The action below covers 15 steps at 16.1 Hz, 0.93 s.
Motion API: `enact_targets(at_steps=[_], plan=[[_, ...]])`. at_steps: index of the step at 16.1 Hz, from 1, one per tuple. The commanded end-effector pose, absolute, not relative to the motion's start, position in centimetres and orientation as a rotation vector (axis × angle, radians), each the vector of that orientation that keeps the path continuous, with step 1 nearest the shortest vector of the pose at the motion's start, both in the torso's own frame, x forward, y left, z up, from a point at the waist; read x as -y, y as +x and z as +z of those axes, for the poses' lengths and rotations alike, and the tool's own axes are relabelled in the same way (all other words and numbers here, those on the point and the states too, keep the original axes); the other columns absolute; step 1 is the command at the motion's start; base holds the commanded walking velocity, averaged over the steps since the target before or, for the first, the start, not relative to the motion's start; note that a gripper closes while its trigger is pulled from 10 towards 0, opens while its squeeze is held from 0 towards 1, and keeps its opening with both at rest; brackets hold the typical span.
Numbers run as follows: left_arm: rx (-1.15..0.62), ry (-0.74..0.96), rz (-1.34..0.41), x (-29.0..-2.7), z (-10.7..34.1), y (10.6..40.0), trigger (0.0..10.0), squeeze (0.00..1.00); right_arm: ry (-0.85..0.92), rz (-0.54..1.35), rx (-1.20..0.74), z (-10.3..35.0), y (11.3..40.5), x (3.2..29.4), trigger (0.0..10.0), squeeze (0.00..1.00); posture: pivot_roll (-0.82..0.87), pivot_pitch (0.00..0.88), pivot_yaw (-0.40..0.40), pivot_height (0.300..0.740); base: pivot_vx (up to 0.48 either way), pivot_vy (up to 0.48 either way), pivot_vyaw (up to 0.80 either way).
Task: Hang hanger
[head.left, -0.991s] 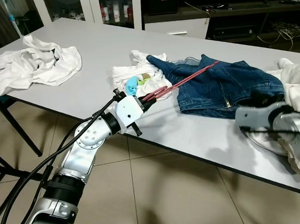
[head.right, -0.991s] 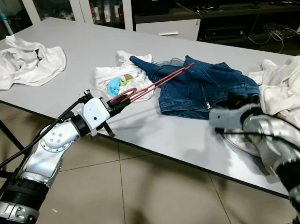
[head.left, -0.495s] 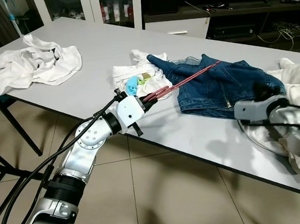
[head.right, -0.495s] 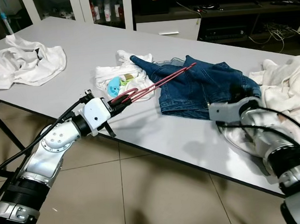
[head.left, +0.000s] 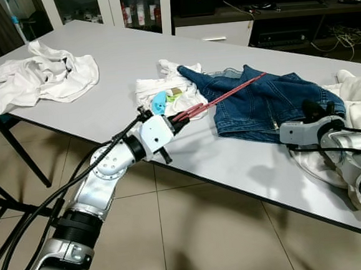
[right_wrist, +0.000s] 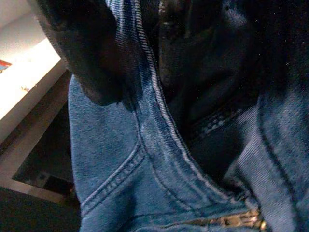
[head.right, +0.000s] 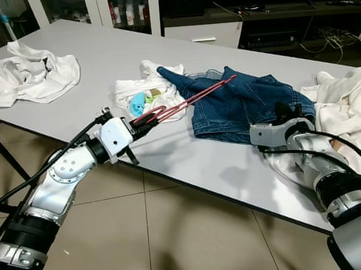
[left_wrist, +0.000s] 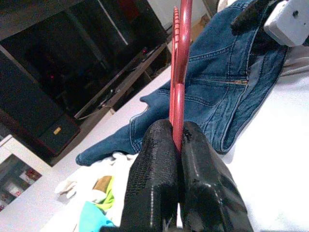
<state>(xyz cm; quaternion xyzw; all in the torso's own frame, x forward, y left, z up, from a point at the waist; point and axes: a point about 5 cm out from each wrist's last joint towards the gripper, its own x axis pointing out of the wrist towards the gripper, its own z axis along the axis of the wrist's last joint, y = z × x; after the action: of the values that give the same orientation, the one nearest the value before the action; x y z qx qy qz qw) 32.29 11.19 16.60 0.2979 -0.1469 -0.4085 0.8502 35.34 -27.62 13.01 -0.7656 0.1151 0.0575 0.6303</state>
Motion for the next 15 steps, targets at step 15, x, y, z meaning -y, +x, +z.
enact_targets(at_steps=[15], plan=[[0.387, 0.606, -0.759, -13.2, 19.3, 33.0, 10.0, 0.0, -0.75, 0.399, -0.088, 18.5, 34.4, 20.8, 0.0, 0.0, 0.03, 0.0, -0.008, 0.723, 0.0, 0.0, 0.0]])
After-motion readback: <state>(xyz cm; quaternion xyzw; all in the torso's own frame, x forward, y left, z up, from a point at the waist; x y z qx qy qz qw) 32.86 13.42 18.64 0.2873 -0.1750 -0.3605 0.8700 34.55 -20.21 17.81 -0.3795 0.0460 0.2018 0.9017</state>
